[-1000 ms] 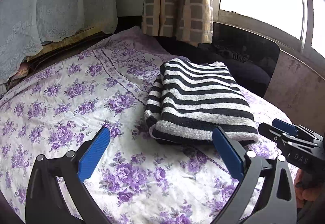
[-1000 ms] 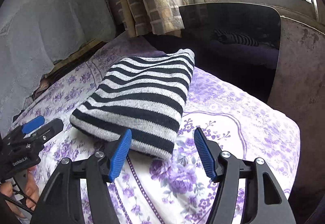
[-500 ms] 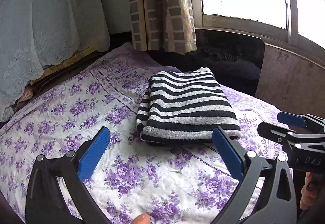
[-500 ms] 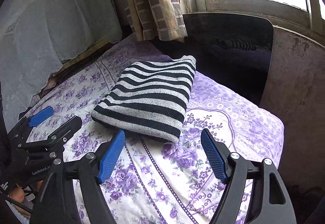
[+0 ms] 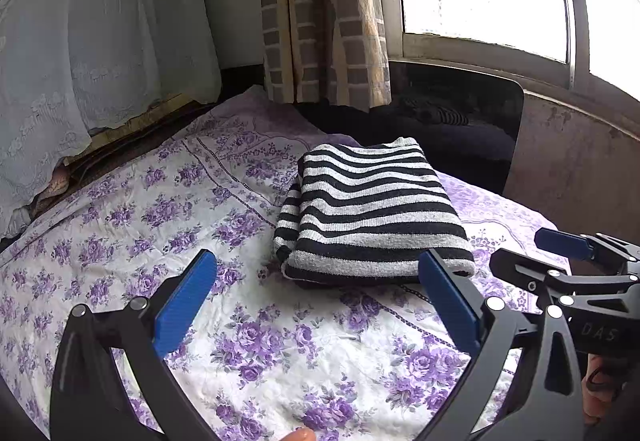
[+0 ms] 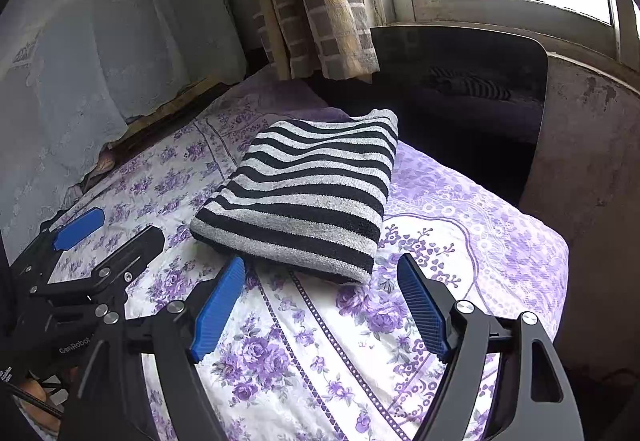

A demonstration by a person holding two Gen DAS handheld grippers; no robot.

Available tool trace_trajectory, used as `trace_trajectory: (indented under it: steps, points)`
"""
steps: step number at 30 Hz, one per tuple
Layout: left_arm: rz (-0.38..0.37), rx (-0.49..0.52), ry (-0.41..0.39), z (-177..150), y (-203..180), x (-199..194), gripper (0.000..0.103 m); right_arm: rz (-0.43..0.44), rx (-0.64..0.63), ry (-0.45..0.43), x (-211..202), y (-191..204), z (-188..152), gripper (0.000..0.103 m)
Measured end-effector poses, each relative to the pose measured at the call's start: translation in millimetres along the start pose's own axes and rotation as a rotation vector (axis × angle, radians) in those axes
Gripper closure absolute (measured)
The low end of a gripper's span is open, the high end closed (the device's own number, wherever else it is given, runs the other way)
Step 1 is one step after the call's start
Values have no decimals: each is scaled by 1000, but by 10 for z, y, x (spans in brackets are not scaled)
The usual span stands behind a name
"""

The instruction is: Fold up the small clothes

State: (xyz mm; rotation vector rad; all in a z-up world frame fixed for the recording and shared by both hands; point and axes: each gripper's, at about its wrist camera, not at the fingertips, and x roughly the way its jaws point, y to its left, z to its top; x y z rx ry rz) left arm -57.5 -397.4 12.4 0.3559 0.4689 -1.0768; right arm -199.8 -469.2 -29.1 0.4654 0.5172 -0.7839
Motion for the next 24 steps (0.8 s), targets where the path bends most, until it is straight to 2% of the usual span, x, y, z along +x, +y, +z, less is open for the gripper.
trace_trajectory:
  steps: [16,19,21,24]
  points:
    - [-20,1,-21,-17,-11,-33,5,0,6,-4,24,-27,4,24]
    - [-2,0,8,-3,-18,4,5,-1,11,-11,11,-34,12,24]
    - [-33,-4,18,-8,-12,16,5,-3,13,-13,3,-34,14,24]
    - [-21,-13,26,-13,0,39,5,0,15,-13,10,-33,23,24]
